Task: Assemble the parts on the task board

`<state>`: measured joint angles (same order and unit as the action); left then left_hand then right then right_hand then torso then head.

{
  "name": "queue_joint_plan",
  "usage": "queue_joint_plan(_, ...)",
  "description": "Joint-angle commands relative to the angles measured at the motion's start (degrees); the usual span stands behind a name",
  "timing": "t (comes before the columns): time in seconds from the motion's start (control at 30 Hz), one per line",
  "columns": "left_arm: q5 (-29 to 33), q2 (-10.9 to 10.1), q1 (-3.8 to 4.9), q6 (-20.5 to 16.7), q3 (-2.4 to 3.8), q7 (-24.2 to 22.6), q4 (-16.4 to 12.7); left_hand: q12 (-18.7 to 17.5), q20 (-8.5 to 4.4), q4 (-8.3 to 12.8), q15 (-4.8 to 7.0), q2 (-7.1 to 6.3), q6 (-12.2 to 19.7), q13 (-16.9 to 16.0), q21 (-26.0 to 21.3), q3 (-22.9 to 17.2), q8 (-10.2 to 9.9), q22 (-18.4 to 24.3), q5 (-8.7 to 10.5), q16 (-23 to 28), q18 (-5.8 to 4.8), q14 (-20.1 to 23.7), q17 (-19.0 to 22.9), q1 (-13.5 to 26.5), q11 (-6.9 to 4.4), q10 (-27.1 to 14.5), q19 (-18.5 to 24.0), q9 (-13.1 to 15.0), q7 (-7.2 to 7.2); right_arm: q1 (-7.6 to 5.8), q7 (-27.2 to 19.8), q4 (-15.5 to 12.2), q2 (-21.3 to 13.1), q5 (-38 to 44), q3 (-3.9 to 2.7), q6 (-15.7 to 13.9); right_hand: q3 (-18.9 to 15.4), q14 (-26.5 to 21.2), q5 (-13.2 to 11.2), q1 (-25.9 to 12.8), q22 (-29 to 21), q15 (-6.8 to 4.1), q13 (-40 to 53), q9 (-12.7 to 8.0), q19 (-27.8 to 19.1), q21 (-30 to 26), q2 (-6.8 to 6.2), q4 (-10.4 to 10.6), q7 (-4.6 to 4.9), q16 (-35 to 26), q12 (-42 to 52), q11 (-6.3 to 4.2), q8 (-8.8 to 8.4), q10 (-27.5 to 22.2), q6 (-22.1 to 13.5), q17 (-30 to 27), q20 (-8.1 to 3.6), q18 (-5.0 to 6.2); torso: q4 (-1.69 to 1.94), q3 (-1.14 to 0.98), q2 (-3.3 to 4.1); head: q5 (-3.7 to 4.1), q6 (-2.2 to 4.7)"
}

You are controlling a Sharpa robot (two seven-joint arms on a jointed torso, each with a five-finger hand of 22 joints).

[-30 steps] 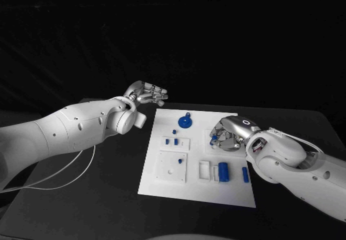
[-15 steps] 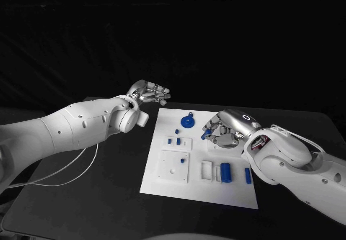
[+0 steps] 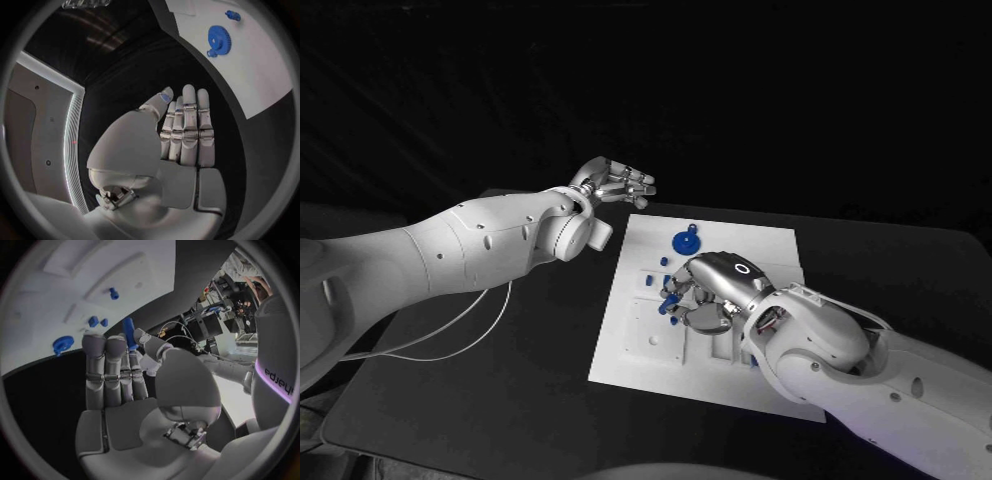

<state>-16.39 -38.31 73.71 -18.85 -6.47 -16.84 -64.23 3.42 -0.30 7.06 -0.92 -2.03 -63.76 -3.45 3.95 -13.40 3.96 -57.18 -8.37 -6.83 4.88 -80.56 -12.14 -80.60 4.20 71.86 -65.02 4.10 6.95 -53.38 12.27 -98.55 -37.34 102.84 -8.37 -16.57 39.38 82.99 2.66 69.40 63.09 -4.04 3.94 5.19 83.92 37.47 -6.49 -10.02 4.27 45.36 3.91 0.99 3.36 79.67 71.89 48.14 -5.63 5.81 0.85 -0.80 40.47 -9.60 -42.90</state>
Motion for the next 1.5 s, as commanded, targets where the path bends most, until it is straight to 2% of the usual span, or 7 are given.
queue_joint_plan(0.03,0.44,0.26,-0.03,0.85,0.05,-0.58,-0.06,-0.01,-0.05,-0.07,0.13,0.47,-0.33,0.05,-0.01,0.29,-0.31,-0.02,0.22,0.06,-0.87,-0.38,-0.05,-0.08,0.0,-0.12,-0.23,-0.04,-0.07,0.09,-1.74,0.62,0.77,2.6,0.9,-0.33,-0.36,0.17,0.12,1.32,0.05,-0.41,0.1,0.03,2.64,-0.24,0.7,-0.09,-0.13,-0.28,0.0,-0.71,0.37,0.95,0.35,0.05,-0.27,0.79,0.02,0.02,0.05,-0.55,-0.2)
queue_joint_plan(0.17,0.45,0.38,-0.06,0.94,0.05,-0.57,-0.06,-0.01,-0.04,-0.07,0.12,0.58,-0.35,0.05,-0.03,0.31,-0.31,-0.07,0.22,0.04,-0.87,-0.38,-0.07,-0.05,0.0,-0.12,-0.22,-0.04,-0.05,0.28,-2.06,1.34,1.6,3.21,2.14,-0.12,-0.37,0.2,0.12,1.33,0.09,-0.41,0.1,-0.03,2.65,-0.27,0.75,-0.24,-0.13,-0.31,0.01,-0.71,0.37,0.95,0.38,0.1,-0.27,0.8,-0.05,0.02,0.05,-0.9,-0.46)
queue_joint_plan(0.27,0.46,0.4,-0.06,0.98,0.05,-0.55,-0.06,-0.01,-0.04,-0.07,0.12,0.58,-0.35,0.05,-0.03,0.31,-0.31,-0.07,0.22,0.04,-0.87,-0.38,-0.07,-0.05,0.0,-0.12,-0.22,-0.04,-0.05,0.51,-2.2,1.74,2.06,3.67,2.76,0.11,-0.38,0.21,0.12,1.32,0.14,-0.42,0.1,-0.06,2.65,-0.26,0.78,-0.35,-0.12,-0.33,0.0,-0.71,0.37,0.94,0.39,0.14,-0.27,0.81,-0.07,-0.01,0.03,-1.13,-0.61)
queue_joint_plan(0.6,0.46,0.37,-0.08,1.07,0.05,-0.51,-0.08,-0.01,-0.04,-0.07,0.12,0.58,-0.35,0.05,-0.03,0.31,-0.31,-0.07,0.22,0.04,-0.87,-0.38,-0.07,-0.05,0.0,-0.12,-0.22,-0.04,-0.05,1.0,-2.14,2.86,3.07,5.21,3.79,1.11,-0.47,0.23,0.12,1.23,0.22,-0.42,0.1,-0.15,2.64,-0.34,0.87,-0.63,-0.13,-0.4,0.0,-0.72,0.38,0.99,0.48,0.24,-0.26,0.8,-0.08,-0.02,0.04,-1.71,-1.3)
queue_joint_plan(0.87,0.46,0.39,-0.1,1.16,0.05,-0.5,-0.17,-0.01,-0.04,-0.07,0.12,0.58,-0.35,0.05,-0.03,0.31,-0.31,-0.07,0.22,0.04,-0.87,-0.38,-0.07,-0.05,0.0,-0.12,-0.22,-0.04,-0.05,1.37,-2.17,3.42,3.85,5.9,4.33,1.31,-0.46,0.24,0.12,1.17,0.32,-0.43,0.1,-0.2,2.66,-0.34,0.91,-0.87,-0.14,-0.43,0.0,-0.73,0.37,1.04,0.54,0.32,-0.28,0.8,-0.03,0.0,0.04,-1.78,-1.47)
queue_joint_plan(1.0,0.46,0.38,-0.11,1.16,0.05,-0.5,-0.19,-0.01,-0.04,-0.07,0.12,0.58,-0.35,0.05,-0.03,0.31,-0.31,-0.07,0.22,0.04,-0.87,-0.38,-0.07,-0.05,0.0,-0.12,-0.22,-0.04,-0.05,1.45,-2.03,3.63,4.02,6.12,4.48,1.61,-0.46,0.24,0.12,1.17,0.32,-0.43,0.1,-0.2,2.66,-0.34,0.91,-0.87,-0.14,-0.43,0.0,-0.73,0.37,1.04,0.54,0.32,-0.28,0.8,-0.02,0.0,0.01,-2.06,-1.77)
queue_joint_plan(1.5,0.46,0.38,-0.13,1.21,0.05,-0.48,-0.16,-0.01,-0.04,-0.07,0.12,0.58,-0.35,0.05,-0.03,0.31,-0.31,-0.07,0.22,0.04,-0.87,-0.38,-0.07,-0.05,0.0,-0.12,-0.22,-0.04,-0.05,1.5,-0.45,4.0,4.08,7.94,4.87,3.86,-0.54,0.25,0.12,0.99,0.53,-0.44,0.11,-0.28,2.62,-0.41,1.04,-1.24,-0.15,-0.53,0.02,-0.75,0.37,1.13,0.61,0.43,-0.29,0.77,-0.08,0.01,0.02,-2.33,-1.95)
